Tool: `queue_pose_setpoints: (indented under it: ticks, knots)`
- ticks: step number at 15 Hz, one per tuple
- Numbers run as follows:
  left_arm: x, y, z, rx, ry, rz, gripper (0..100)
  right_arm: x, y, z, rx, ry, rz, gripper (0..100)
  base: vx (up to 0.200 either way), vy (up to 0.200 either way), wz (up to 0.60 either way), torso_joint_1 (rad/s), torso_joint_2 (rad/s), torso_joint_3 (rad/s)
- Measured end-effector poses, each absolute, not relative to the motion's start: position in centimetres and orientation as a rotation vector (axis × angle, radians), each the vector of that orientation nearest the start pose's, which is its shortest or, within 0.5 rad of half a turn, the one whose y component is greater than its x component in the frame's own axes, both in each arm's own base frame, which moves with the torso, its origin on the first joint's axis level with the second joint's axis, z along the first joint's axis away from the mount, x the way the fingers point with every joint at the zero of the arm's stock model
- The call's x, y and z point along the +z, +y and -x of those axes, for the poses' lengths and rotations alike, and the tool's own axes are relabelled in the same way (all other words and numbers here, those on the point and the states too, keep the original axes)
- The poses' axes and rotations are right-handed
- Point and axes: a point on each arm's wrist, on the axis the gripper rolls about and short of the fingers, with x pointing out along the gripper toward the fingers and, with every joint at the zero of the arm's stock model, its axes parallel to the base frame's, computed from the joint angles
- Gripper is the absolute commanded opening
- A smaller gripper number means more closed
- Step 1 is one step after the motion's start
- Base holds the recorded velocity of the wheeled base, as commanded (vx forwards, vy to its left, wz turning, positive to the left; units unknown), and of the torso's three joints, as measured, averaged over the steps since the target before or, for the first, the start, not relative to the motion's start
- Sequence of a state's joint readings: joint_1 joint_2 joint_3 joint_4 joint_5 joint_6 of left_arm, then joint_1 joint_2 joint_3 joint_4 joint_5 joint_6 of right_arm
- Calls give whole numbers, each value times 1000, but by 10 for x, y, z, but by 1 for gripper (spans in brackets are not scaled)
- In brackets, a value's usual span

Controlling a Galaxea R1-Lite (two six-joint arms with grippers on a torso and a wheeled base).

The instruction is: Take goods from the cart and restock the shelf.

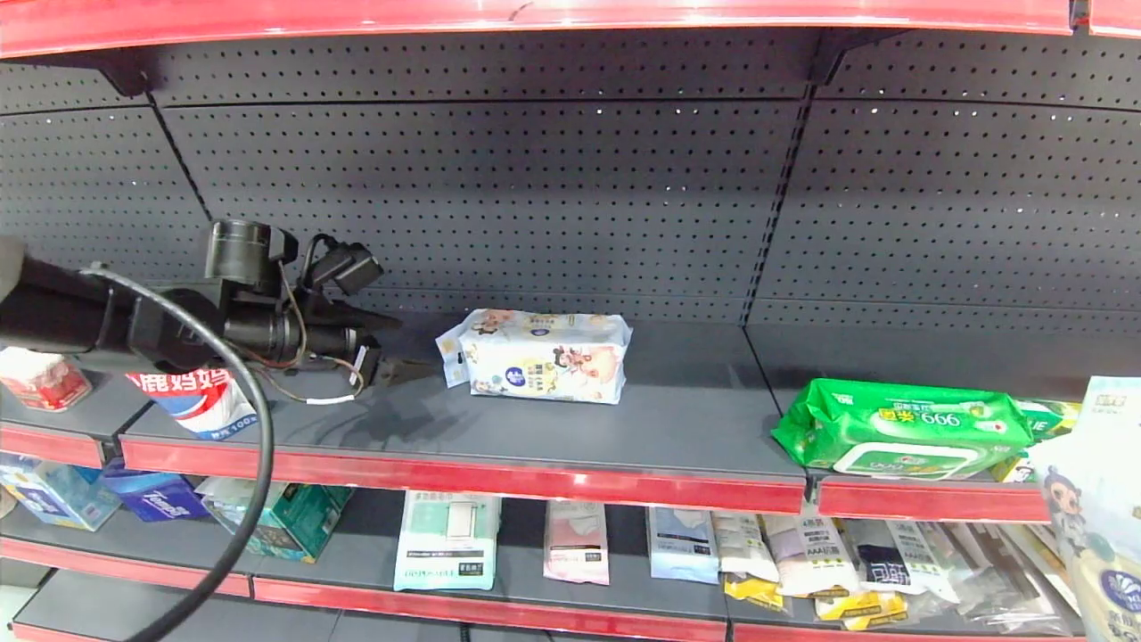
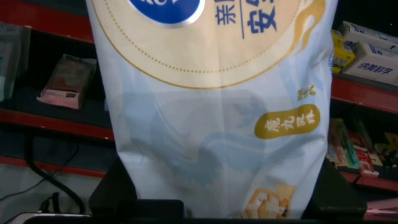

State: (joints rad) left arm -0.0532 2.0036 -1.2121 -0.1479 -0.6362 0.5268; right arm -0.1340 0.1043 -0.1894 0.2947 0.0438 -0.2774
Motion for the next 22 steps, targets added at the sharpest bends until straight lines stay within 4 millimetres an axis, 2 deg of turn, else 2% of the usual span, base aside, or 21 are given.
queue_pose_setpoints:
  ticks: [4,12,17,22]
  knots:
    - [138,-46,-409,-871,381,-306,100,99,5,30,-60,217,259,0,0,0,0,0,0,0]
    - [125,-68,-445,-958,316,-313,100,98,5,30,-57,221,275,0,0,0,0,0,0,0]
    - [111,-79,-460,-988,306,-319,100,98,5,30,-56,222,280,0,0,0,0,0,0,0]
    - [112,-87,-472,-1022,319,-305,100,98,5,30,-55,222,289,0,0,0,0,0,0,0]
